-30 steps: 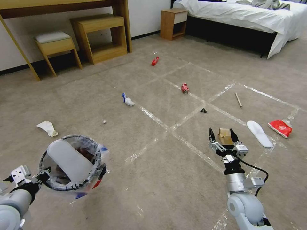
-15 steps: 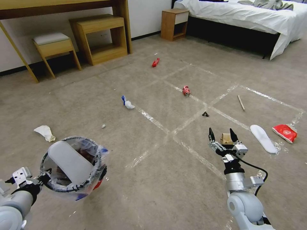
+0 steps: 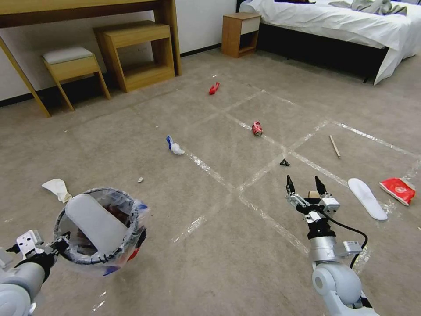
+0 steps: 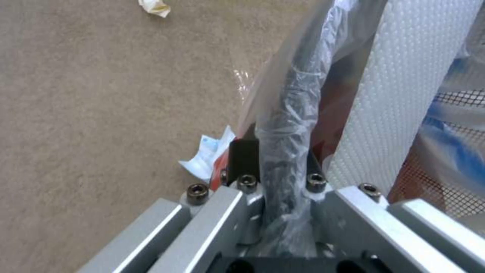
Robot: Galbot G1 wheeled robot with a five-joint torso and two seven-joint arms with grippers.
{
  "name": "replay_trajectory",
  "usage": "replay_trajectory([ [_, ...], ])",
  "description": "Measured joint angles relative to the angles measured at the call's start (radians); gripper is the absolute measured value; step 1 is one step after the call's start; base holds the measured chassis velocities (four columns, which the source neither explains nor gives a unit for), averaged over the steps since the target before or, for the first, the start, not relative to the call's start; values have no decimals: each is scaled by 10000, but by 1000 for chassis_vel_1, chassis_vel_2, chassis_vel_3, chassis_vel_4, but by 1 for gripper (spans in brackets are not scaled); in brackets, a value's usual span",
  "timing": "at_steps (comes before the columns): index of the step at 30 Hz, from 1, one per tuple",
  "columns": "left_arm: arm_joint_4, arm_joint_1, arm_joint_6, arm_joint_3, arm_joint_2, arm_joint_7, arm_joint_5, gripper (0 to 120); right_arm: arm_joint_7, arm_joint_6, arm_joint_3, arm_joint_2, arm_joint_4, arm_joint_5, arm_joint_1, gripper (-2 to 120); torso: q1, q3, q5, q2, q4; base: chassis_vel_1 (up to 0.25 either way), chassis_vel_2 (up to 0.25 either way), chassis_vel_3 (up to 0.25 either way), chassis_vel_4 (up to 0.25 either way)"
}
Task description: Pick up the trash bin and place the garbage on the floor into it.
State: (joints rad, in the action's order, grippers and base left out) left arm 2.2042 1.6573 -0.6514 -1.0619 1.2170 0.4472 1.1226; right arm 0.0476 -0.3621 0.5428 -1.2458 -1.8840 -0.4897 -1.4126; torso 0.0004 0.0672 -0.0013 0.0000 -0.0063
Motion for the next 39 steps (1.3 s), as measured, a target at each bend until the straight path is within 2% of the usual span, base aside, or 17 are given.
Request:
replay_trajectory([
  [39, -220, -138, 54, 70, 75, -31, -93, 1, 23, 89, -41, -39, 343, 102, 229, 99, 0, 1, 0, 0, 1, -93, 85, 86, -89],
])
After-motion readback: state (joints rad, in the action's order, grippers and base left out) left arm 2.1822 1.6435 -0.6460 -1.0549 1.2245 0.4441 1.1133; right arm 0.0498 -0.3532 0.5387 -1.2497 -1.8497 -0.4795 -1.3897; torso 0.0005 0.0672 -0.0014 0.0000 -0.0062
